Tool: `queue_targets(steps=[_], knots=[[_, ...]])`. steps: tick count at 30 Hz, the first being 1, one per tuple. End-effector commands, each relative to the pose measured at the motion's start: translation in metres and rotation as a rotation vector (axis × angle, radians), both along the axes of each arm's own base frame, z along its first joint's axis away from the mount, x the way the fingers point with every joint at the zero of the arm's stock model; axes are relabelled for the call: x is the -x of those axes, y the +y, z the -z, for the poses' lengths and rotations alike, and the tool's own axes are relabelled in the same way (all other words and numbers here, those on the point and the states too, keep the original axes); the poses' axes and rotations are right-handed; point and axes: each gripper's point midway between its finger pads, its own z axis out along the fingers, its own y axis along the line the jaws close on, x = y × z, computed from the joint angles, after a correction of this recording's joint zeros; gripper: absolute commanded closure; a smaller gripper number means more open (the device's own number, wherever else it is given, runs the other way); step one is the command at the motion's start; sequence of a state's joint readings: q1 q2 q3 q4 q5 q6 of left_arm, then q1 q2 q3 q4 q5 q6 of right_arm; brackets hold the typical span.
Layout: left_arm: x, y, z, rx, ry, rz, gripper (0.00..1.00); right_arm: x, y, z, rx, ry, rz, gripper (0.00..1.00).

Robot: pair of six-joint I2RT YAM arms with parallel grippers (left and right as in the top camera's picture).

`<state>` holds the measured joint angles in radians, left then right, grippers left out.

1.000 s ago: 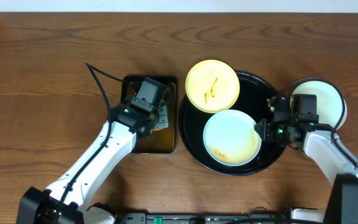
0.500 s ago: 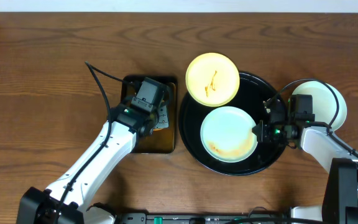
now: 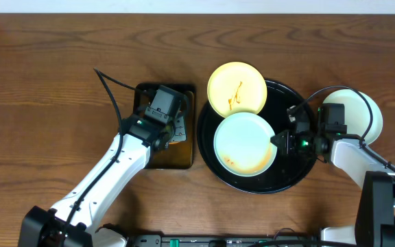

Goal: Clean dirty plates on tray and stack at the side

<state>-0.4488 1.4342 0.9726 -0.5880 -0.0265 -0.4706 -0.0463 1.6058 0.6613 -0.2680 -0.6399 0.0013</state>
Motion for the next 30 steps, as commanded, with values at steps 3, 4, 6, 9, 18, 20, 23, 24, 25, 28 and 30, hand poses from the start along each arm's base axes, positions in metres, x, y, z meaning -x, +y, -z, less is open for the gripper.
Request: queue_targets(steps=[3, 4, 6, 9, 18, 20, 23, 24, 25, 28, 30], knots=[[0.000, 0.003, -0.001, -0.012, -0.008, 0.001, 0.92, -0.017, -0.010, -0.028, 0.080, -0.116, 0.022, 0.99], [0.000, 0.003, -0.001, -0.012, -0.008, 0.001, 0.92, -0.020, -0.018, -0.031, 0.127, -0.123, 0.058, 0.99], [0.000, 0.004, -0.001, -0.012, -0.008, 0.001, 0.92, -0.024, -0.036, -0.040, 0.222, -0.137, 0.125, 0.99], [0.000, 0.004, -0.001, -0.012, -0.008, 0.001, 0.92, -0.025, -0.052, -0.060, 0.308, -0.166, 0.169, 0.99], [0.000, 0.003, -0.001, -0.012, -0.008, 0.001, 0.92, -0.018, -0.087, -0.107, 0.520, -0.162, 0.258, 0.99], [0.000, 0.003, -0.001, -0.012, -0.008, 0.001, 0.92, -0.010, -0.084, -0.105, 0.543, -0.127, 0.236, 0.99], [0.000, 0.003, -0.001, -0.012, -0.008, 0.001, 0.92, 0.005, -0.078, -0.097, 0.557, -0.062, 0.212, 0.99], [0.000, 0.003, -0.001, -0.012, -0.008, 0.001, 0.92, 0.009, -0.075, -0.094, 0.560, -0.046, 0.196, 0.99], [0.000, 0.003, -0.001, -0.012, -0.008, 0.001, 0.92, 0.011, -0.074, -0.093, 0.562, -0.041, 0.190, 0.99], [0.000, 0.003, -0.001, -0.012, -0.008, 0.001, 0.92, 0.006, -0.074, -0.095, 0.555, -0.051, 0.219, 0.99], [0.000, 0.003, -0.001, -0.012, -0.008, 0.001, 0.92, -0.002, -0.074, -0.099, 0.540, -0.081, 0.254, 0.99]])
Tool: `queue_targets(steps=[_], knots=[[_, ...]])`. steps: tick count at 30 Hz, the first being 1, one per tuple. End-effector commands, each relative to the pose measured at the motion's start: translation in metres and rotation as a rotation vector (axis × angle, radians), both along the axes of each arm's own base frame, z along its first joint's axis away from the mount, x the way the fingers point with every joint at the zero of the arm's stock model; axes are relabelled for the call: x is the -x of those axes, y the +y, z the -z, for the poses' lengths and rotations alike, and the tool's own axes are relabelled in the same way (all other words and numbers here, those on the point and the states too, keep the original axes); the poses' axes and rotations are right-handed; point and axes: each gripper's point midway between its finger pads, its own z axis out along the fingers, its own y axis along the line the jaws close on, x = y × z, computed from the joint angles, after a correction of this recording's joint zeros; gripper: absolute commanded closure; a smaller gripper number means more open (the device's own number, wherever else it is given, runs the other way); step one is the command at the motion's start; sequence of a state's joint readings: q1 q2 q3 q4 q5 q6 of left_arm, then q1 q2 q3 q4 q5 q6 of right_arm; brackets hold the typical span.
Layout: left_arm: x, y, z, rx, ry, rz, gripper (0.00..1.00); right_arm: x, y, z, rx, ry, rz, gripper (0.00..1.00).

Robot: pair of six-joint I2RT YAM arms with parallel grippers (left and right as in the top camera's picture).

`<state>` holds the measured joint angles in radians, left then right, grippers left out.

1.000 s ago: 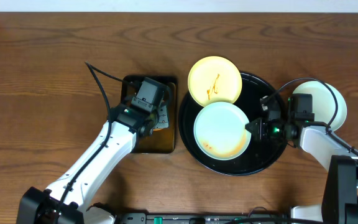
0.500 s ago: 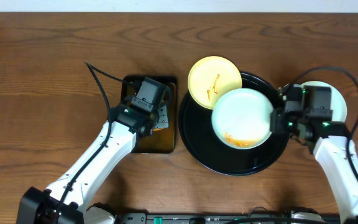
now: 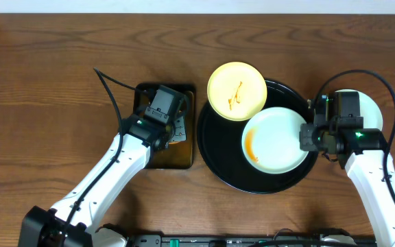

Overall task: Clean dirty plates on tray and stack at the side
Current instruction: 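Carry the pale green plate right and set it on the right stack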

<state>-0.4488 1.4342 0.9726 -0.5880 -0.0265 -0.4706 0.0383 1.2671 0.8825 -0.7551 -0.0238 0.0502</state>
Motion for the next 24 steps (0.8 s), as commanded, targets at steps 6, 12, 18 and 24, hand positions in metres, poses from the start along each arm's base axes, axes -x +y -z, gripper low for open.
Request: queue_targets(steps=[6, 12, 18, 24], knots=[[0.000, 0.004, -0.001, -0.012, -0.008, 0.001, 0.92, -0.041, 0.002, -0.029, -0.034, -0.193, 0.072, 0.99], [0.000, 0.004, -0.001, -0.012, -0.008, 0.001, 0.92, -0.035, 0.009, -0.025, -0.070, -0.164, 0.051, 0.99], [0.000, 0.003, -0.001, -0.012, -0.008, 0.001, 0.92, -0.009, 0.007, -0.009, -0.048, -0.040, 0.034, 0.99], [0.000, 0.003, -0.001, -0.012, -0.008, 0.001, 0.92, -0.014, -0.009, -0.012, 0.035, -0.068, 0.076, 0.99]])
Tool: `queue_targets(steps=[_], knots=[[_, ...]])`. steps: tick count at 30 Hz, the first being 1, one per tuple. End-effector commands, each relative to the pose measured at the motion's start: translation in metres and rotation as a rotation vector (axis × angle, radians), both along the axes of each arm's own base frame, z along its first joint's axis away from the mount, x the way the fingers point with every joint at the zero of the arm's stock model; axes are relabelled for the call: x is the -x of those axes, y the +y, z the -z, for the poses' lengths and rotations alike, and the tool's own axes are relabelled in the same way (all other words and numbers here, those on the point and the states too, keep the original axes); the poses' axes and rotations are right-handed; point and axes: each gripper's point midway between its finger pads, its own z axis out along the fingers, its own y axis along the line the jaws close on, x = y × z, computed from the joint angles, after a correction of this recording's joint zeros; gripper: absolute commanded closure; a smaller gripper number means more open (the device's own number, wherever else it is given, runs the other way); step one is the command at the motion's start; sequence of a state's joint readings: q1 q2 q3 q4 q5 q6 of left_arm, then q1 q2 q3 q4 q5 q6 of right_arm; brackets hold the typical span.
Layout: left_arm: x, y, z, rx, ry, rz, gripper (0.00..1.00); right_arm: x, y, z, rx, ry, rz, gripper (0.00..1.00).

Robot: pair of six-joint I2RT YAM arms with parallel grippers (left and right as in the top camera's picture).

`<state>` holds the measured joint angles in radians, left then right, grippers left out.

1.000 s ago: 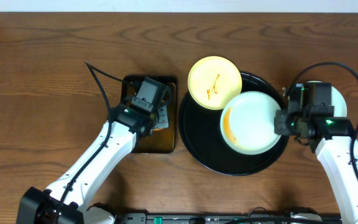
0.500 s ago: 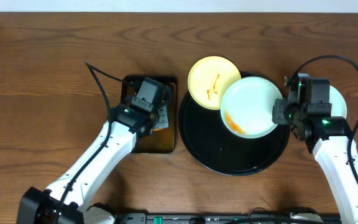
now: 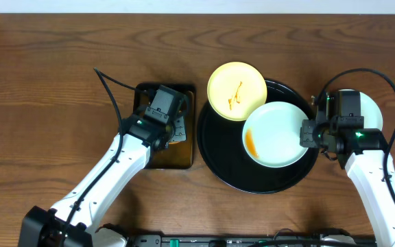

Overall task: Clean dirty plates on tray and stack at the side
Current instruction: 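Carry the pale green plate right and set it on the right stack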

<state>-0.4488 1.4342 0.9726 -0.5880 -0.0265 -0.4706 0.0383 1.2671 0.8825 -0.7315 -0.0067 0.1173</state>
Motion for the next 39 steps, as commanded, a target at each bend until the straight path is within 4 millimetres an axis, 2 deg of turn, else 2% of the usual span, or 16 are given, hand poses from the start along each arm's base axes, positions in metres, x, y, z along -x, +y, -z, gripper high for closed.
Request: queue_targets(steps=[1, 7, 15, 23, 30, 33, 39], knots=[[0.000, 0.003, -0.001, -0.012, -0.008, 0.001, 0.92, -0.012, -0.008, -0.011, 0.060, -0.057, 0.013, 0.99], [0.000, 0.003, -0.001, -0.012, -0.009, 0.001, 0.93, -0.024, -0.017, -0.031, 0.171, -0.116, 0.011, 0.99], [0.000, 0.004, -0.002, -0.016, -0.010, 0.008, 0.92, -0.033, -0.010, -0.066, 0.467, -0.213, -0.018, 0.99], [0.000, 0.004, -0.002, -0.021, -0.012, 0.010, 0.92, -0.037, 0.022, -0.112, 0.789, -0.374, -0.105, 0.99], [0.000, 0.004, -0.002, -0.021, -0.012, 0.010, 0.92, -0.041, 0.057, -0.150, 0.958, -0.506, -0.202, 0.99], [0.000, 0.004, -0.002, -0.021, -0.011, 0.010, 0.92, -0.042, 0.065, -0.160, 1.010, -0.529, -0.230, 0.99], [0.000, 0.004, -0.002, -0.021, -0.012, 0.010, 0.92, -0.045, 0.070, -0.168, 1.053, -0.540, -0.274, 0.99]])
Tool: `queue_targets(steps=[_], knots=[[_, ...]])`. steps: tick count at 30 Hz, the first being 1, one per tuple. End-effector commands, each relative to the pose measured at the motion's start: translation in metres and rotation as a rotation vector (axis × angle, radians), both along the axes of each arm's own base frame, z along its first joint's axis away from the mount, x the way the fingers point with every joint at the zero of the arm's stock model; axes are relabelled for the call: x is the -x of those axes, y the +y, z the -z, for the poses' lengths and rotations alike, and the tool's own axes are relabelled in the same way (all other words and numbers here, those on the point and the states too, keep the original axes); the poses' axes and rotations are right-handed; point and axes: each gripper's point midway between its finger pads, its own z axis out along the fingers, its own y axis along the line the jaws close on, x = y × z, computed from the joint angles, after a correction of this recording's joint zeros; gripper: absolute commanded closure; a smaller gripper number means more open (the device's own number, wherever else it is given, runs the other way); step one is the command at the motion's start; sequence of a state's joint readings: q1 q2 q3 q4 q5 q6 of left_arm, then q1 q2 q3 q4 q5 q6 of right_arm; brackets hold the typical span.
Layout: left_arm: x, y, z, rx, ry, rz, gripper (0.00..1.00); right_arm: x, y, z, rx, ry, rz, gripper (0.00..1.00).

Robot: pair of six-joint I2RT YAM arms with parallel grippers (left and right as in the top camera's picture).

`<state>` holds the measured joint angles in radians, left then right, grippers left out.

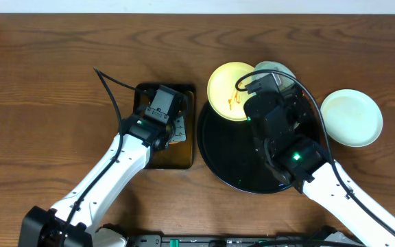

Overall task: Clean dirty plates on tray and stack at the side
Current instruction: 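Carry the pale green plate right and set it on the right stack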

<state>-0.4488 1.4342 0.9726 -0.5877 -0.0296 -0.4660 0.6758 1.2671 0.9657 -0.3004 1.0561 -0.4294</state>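
Observation:
A round black tray [232, 165] lies mid-table. A yellow plate [226, 86] with orange streaks leans on its far left rim. My right arm reaches across the tray, and its gripper [260, 84] sits at the far rim, mostly hidden under the wrist. It is shut on a pale green plate [278, 68], of which only an edge shows behind the wrist. Another pale plate [352, 118] lies on the table to the right of the tray. My left gripper [173, 129] hangs over a small dark square tray [158, 159]. Its jaws are not clear.
A grey-white item with an orange patch [179, 132] lies in the small dark tray, under the left fingers. A black cable [108, 86] runs from the left arm across the wood table [46, 103].
My right arm has swung from the tray's right side to lie across it. The pale green plate has gone from the tray floor to the far rim, mostly hidden. The left arm is unchanged.
The stained green plate first lay mid-tray with my right gripper at its right edge. Then it sat further right in the tray, the gripper on its rim, then slightly further back. Now it is up at the far rim under my right wrist. The left arm stayed over the small tray.

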Motion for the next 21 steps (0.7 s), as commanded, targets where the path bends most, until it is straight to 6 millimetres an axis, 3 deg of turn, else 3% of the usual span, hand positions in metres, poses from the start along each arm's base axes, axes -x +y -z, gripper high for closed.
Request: queue_targets(steps=[1, 8, 12, 17, 21], knots=[[0.000, 0.004, -0.001, -0.017, -0.010, 0.007, 0.92, 0.002, -0.003, -0.016, 0.075, -0.011, 0.015, 0.99], [0.000, 0.004, -0.001, -0.017, -0.010, 0.007, 0.92, 0.002, -0.004, -0.016, 0.057, -0.022, 0.022, 0.99], [0.000, 0.004, -0.001, -0.017, -0.009, 0.007, 0.92, 0.001, -0.017, -0.011, -0.045, -0.057, 0.089, 0.99], [0.000, 0.004, -0.001, -0.017, -0.009, 0.007, 0.92, -0.002, -0.040, 0.020, -0.254, -0.003, 0.157, 0.99], [0.000, 0.004, -0.001, -0.017, -0.009, 0.007, 0.92, -0.004, -0.071, 0.040, -0.428, 0.018, 0.263, 0.99]])
